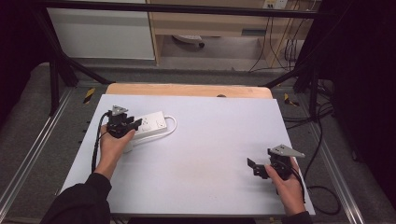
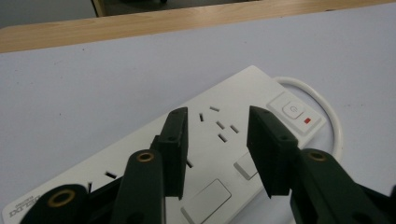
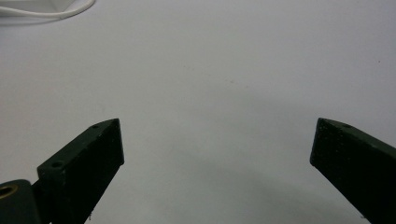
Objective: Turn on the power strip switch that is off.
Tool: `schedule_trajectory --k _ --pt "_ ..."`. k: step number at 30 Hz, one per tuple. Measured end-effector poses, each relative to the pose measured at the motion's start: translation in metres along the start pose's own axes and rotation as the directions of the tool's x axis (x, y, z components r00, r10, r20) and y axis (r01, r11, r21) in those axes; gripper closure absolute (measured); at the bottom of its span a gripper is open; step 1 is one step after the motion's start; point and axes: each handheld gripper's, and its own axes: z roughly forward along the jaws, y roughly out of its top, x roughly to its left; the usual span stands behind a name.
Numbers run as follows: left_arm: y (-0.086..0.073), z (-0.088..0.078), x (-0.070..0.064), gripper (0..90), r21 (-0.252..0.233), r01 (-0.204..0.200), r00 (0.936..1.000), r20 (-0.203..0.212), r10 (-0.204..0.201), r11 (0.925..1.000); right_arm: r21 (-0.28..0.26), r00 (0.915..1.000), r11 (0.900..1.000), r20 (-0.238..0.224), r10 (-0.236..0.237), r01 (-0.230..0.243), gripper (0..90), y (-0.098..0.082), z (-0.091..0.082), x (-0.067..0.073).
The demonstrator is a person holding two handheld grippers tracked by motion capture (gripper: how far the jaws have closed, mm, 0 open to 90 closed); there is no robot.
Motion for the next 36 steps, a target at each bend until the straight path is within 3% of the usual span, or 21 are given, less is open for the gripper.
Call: schedule_trajectory --k 17,26,29,36 --pt "0.0 0.0 0.003 38.1 -0.003 0.057 0.998 0.028 -0.057 0.9983 0.0 1.0 1.0 -0.001 -0.004 0.004 3.2 0.0 0.0 0.0" --pt "0.002 -0.004 0.008 9.2 -0.035 0.123 0.9922 0.019 -0.123 0.9917 0.0 1.0 1.0 0.0 -0.005 0.005 3.2 0.0 0.0 0.0" --pt "0.003 -0.006 0.01 9.0 -0.04 0.166 0.9856 0.042 -0.164 0.9854 -0.002 1.0 1.0 -0.003 -0.003 0.003 3.0 0.0 0.0 0.0" --pt "0.006 -0.017 0.011 8.1 -0.092 0.154 0.9879 0.035 -0.151 0.9838 -0.008 1.0 1.0 -0.001 -0.004 0.004 2.7 0.001 -0.001 0.0"
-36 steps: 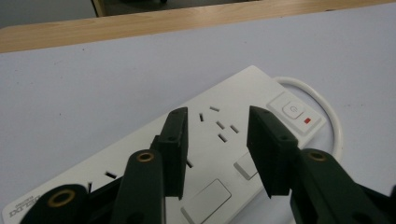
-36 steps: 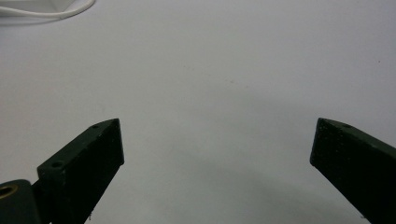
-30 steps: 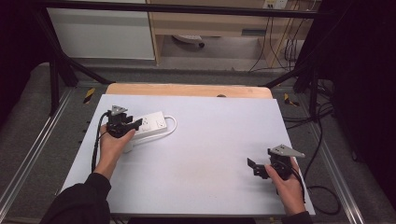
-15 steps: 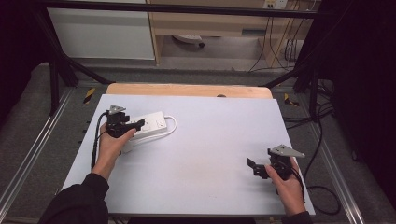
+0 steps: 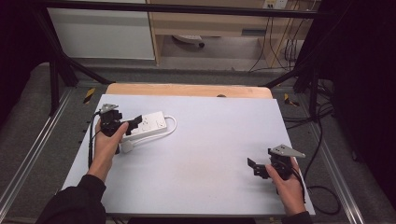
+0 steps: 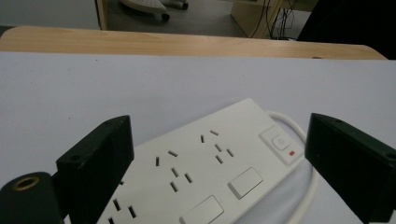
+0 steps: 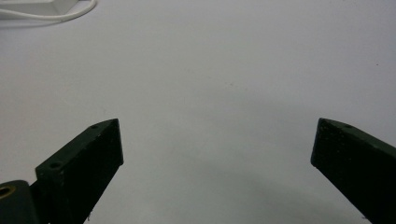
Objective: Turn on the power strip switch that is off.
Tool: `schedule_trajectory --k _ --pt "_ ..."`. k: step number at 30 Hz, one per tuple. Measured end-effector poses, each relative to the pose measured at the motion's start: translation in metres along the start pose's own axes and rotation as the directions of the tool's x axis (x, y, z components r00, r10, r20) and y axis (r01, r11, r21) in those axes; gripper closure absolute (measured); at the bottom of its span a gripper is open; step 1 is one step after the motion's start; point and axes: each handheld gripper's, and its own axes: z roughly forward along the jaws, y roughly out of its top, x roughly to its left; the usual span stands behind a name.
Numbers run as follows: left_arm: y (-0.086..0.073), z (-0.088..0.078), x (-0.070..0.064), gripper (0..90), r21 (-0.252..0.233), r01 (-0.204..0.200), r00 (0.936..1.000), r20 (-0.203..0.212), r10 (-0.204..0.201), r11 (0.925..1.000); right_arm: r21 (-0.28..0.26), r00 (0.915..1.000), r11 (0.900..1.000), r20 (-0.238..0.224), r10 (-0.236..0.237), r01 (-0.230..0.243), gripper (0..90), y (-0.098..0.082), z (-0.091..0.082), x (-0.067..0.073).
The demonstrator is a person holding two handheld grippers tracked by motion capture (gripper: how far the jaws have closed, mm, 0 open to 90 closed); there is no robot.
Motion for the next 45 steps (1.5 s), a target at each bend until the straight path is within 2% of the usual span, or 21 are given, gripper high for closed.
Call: schedule_trajectory --k 2,10,17,29,36,39,42,45 --pt "0.001 -0.003 0.0 8.4 -0.002 -0.008 0.9999 -0.011 0.008 1.0 0.0 1.0 1.0 -0.002 -0.002 0.002 2.6 0.0 0.0 0.0" --pt "0.003 -0.016 -0.001 8.5 -0.021 -0.018 0.9998 0.005 0.018 0.9996 0.0 1.0 1.0 -0.005 -0.002 0.002 2.6 0.0 0.0 0.001" --pt "0.002 -0.031 -0.006 7.8 -0.056 -0.036 0.9977 0.056 0.039 0.9978 0.0 1.0 1.0 -0.001 0.003 -0.003 2.7 0.0 0.0 0.0" --pt "0.0 -0.056 -0.012 6.2 -0.104 -0.052 0.9939 0.092 0.061 0.9932 0.001 1.0 1.0 0.002 0.001 -0.001 2.7 0.0 0.0 0.0" --pt "0.001 -0.068 -0.01 6.0 -0.127 -0.055 0.9925 0.101 0.068 0.9904 -0.003 1.0 1.0 -0.001 0.006 -0.006 2.6 0.0 0.0 0.001" --pt "0.001 -0.073 -0.008 6.0 -0.121 -0.068 0.9923 0.095 0.08 0.9903 -0.001 0.9999 1.0 -0.001 0.01 -0.01 2.6 0.0 0.0 0.0" --pt "0.0 -0.08 -0.005 6.0 -0.132 -0.053 0.9938 0.09 0.065 0.9899 0.002 1.0 1.0 -0.001 0.008 -0.008 2.6 -0.001 0.001 0.0" --pt "-0.002 -0.088 -0.005 5.6 -0.14 -0.055 0.9927 0.099 0.069 0.9886 -0.001 1.0 1.0 -0.001 0.007 -0.007 2.6 0.0 0.0 0.001"
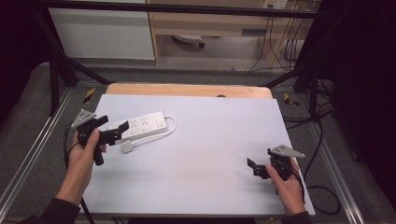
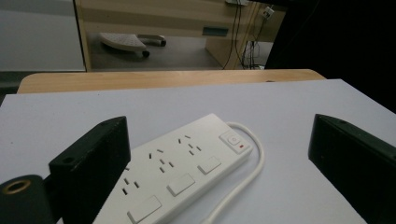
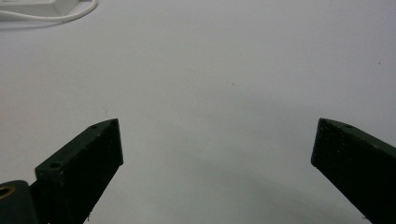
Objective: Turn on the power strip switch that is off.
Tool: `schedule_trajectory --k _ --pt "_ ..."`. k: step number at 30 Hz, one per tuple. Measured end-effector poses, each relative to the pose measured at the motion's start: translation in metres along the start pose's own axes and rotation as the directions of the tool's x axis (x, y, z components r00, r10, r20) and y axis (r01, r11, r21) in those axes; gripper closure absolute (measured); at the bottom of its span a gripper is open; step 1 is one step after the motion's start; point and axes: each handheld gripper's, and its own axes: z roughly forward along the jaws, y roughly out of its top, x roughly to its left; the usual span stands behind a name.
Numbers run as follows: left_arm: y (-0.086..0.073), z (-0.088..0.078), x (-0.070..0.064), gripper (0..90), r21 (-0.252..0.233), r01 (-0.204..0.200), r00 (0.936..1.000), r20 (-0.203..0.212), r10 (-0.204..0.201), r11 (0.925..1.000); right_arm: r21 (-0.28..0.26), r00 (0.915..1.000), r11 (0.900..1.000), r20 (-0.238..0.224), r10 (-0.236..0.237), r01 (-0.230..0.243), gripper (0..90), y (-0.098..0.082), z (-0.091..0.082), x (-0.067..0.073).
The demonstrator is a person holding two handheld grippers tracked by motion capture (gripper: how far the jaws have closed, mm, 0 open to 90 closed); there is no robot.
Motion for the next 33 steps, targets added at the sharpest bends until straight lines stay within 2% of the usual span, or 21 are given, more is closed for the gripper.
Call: schedule_trajectory --k 8,19,33 --pt "-0.006 -0.02 -0.004 5.6 -0.011 -0.011 0.9999 0.011 0.011 0.9999 -0.002 1.0 1.0 -0.008 0.003 -0.003 2.6 0.0 -0.001 0.001" --pt "-0.017 -0.046 -0.003 5.6 -0.021 -0.008 0.9999 0.011 0.009 0.9998 0.0 1.0 1.0 -0.002 0.008 -0.008 2.6 -0.001 0.0 0.0" --pt "-0.05 -0.062 -0.006 5.9 -0.004 0.003 1.0 0.005 -0.003 1.0 0.008 1.0 1.0 -0.001 0.008 -0.008 2.6 -0.002 0.002 0.001"
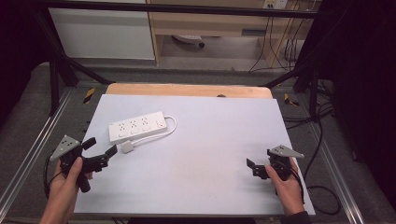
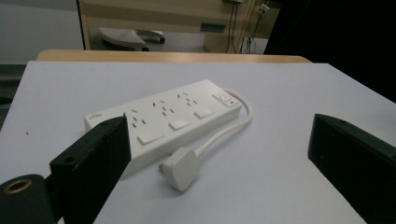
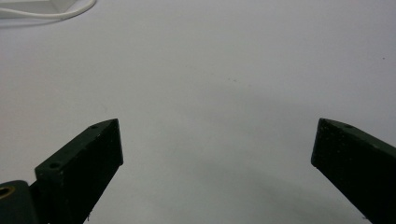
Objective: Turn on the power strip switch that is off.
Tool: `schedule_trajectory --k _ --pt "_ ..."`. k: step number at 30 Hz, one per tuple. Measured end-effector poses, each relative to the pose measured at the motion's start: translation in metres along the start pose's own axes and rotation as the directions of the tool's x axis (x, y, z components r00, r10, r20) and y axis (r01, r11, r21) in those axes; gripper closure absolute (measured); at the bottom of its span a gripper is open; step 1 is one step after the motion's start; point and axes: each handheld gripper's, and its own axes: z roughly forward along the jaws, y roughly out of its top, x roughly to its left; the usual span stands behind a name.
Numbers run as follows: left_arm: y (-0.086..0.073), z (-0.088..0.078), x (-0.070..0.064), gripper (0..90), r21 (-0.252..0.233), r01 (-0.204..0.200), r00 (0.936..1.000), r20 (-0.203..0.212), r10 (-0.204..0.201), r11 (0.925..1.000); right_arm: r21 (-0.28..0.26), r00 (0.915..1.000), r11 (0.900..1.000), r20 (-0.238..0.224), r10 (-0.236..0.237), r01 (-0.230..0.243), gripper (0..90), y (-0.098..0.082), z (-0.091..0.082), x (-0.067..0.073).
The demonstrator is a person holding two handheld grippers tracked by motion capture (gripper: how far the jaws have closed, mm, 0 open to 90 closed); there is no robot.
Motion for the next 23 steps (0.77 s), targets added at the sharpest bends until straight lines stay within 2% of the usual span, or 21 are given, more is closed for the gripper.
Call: schedule_trajectory --k 9,13,14,16,21,23 --pt "-0.033 0.004 -0.012 6.3 0.045 0.002 0.9999 0.011 -0.002 0.999 0.007 1.0 1.0 0.003 -0.002 0.002 2.6 -0.001 0.001 0.0" --pt "-0.05 0.007 -0.019 7.6 0.091 -0.007 1.0 0.002 0.007 0.9958 0.008 1.0 1.0 0.004 -0.004 0.004 2.6 -0.001 0.001 0.0" --pt "-0.054 0.009 -0.022 7.6 0.113 -0.023 0.9997 0.0 0.023 0.9933 0.007 1.0 1.0 0.003 0.001 -0.001 2.6 -0.001 0.001 0.0" --pt "-0.058 0.01 -0.027 7.7 0.151 -0.059 0.9982 0.002 0.059 0.9868 0.001 1.0 1.0 0.005 -0.001 0.001 2.6 -0.001 0.0 -0.001" --pt "-0.062 0.014 -0.032 7.6 0.178 -0.075 0.9971 0.027 0.072 0.9811 0.005 1.0 1.0 0.007 0.004 -0.004 2.6 -0.001 0.0 0.0" --pt "-0.062 0.017 -0.031 7.6 0.186 -0.06 0.9981 0.018 0.058 0.9806 0.005 1.0 1.0 0.007 0.002 -0.002 2.6 -0.001 0.0 0.0"
